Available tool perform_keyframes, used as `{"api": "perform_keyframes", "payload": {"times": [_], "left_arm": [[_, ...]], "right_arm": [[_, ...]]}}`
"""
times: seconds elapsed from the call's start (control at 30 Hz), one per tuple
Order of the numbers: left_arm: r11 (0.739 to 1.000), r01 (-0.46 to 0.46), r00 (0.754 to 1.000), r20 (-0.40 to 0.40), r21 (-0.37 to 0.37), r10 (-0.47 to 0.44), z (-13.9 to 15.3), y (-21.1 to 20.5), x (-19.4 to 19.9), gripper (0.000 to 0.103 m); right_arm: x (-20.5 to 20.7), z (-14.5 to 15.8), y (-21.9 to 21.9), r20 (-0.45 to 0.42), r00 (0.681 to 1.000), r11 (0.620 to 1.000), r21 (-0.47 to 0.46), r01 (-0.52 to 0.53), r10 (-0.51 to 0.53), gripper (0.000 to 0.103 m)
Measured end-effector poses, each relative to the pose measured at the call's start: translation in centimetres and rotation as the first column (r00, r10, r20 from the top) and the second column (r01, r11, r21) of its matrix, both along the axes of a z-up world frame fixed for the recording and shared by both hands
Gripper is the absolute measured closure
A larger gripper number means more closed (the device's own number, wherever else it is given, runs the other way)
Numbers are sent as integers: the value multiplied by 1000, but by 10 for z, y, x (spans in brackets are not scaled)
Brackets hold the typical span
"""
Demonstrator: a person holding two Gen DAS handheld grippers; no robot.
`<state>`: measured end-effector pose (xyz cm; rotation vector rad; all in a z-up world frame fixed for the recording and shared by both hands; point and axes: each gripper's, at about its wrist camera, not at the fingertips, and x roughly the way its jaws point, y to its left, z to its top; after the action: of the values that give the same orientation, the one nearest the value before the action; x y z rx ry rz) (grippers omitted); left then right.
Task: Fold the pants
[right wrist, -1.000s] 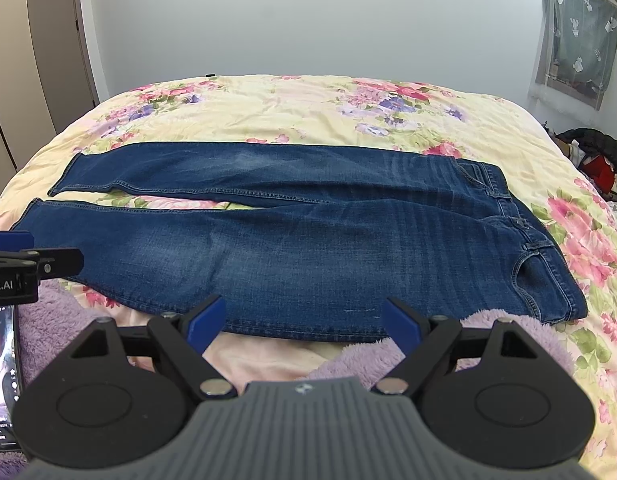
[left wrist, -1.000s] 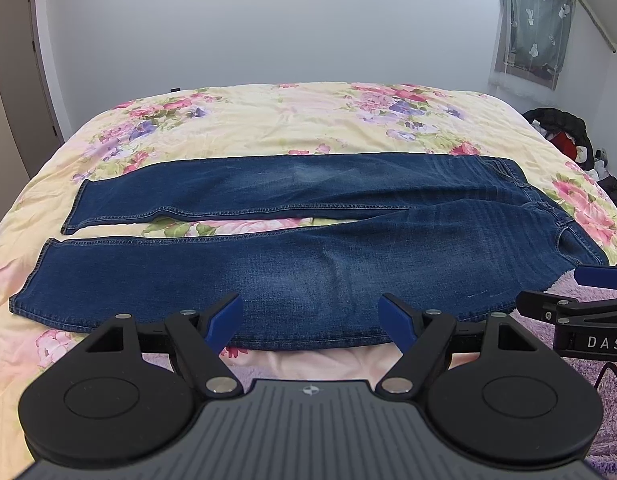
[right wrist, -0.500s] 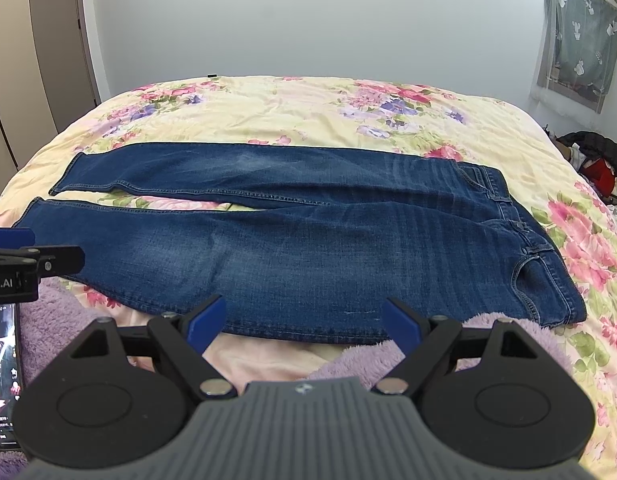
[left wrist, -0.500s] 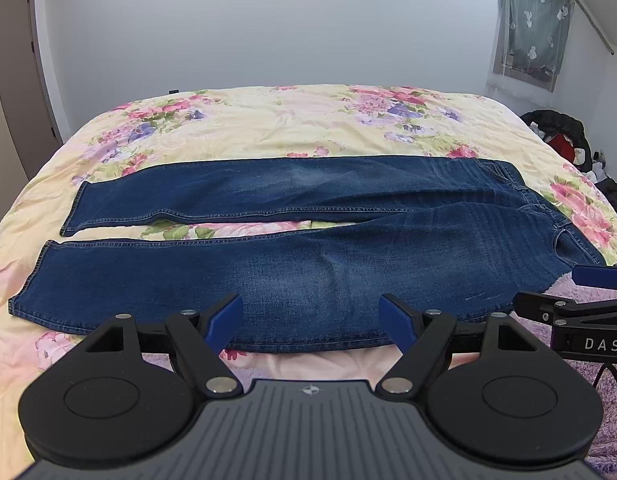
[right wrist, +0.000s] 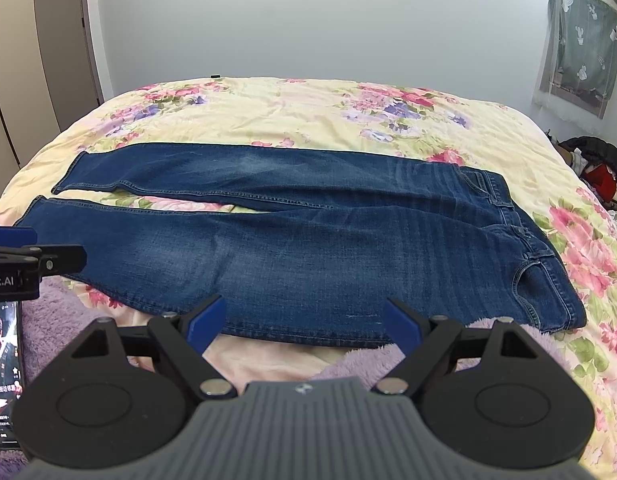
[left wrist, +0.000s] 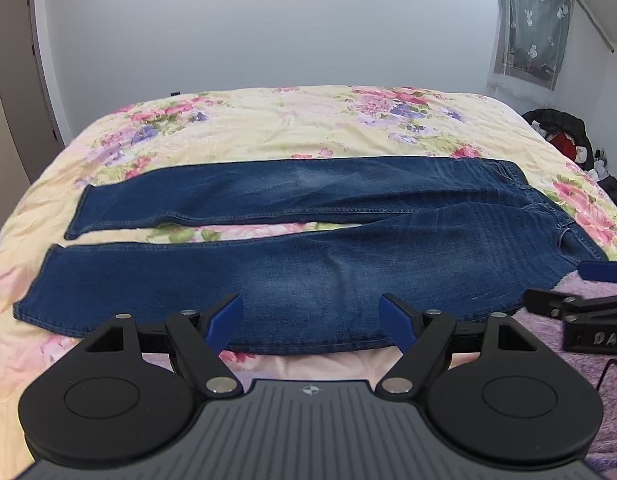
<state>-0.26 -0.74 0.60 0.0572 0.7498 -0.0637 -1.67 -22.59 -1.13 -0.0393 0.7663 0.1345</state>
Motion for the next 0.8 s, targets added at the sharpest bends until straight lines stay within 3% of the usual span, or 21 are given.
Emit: {"api": "perform_keyframes", "payload": {"times": [0.23, 0.53, 0.6, 0.67, 0.73, 0.8], "left_arm": [[984, -72, 997, 23, 165, 69, 14, 54, 14, 18], [942, -88, 996, 0, 324, 93, 15, 129, 50, 23], [931, -56, 998, -19, 362, 67, 6, 142, 59, 30], [904, -8, 998, -52, 426, 33, -9, 154, 67, 39], [867, 45, 995, -102, 496, 6, -27, 163, 72, 39], [844, 90, 988, -153, 529, -9, -44, 175, 77, 39]], "right_arm": [[17, 12, -53, 85, 996, 1000, -17, 14, -12, 21], [75, 39, -169, 134, 987, 961, -252, 116, -84, 22], [91, 40, -199, 137, 985, 943, -300, 142, -104, 31], [103, 40, -227, 141, 985, 923, -359, 141, -96, 40], [111, 33, -253, 128, 989, 899, -420, 126, -79, 41], [118, 23, -277, 98, 992, 883, -455, 113, -77, 50]]}}
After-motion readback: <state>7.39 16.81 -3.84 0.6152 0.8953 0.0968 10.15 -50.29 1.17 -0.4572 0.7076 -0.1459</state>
